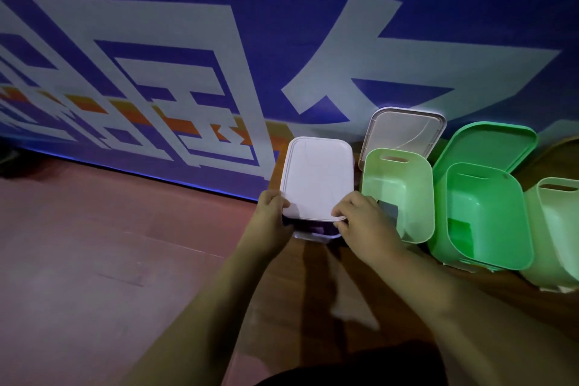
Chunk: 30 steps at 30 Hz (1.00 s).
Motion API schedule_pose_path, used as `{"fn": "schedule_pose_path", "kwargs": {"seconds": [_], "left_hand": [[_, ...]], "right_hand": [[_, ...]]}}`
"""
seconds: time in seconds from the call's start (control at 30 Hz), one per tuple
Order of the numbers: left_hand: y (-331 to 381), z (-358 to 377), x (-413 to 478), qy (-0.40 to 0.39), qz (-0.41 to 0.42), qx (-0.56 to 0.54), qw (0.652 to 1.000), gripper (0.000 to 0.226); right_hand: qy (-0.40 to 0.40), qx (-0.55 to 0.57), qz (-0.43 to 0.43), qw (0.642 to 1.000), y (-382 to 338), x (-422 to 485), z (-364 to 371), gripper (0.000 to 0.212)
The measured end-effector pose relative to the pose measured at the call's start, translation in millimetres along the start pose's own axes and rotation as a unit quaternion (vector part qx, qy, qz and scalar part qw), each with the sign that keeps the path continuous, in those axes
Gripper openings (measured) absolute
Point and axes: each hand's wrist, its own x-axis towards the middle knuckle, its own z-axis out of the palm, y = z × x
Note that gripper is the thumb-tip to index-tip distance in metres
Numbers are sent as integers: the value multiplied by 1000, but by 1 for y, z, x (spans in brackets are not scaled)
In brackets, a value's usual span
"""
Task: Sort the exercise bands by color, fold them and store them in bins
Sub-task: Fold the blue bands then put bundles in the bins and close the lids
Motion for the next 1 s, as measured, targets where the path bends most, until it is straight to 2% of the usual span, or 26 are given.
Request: {"fn": "schedule_pose_path", "kwargs": {"seconds": [0.37,0.57,0.8,1.0], "left_hand": [[-10,25,-13,18,3,62,998,24],[-11,25,-14,49,4,56,997,16],[-12,26,-15,48,13,66,997,9],[-10,29,-8,26,1,97,995,19]], "right_hand": [[-25,-56,-57,997,6,-18,23,11],[-56,-72,-54,994,4,-17,21,24],[-51,-109,-80,989,5,-15,23,12],[-42,-162,-93,982,2,-17,33,27]]}}
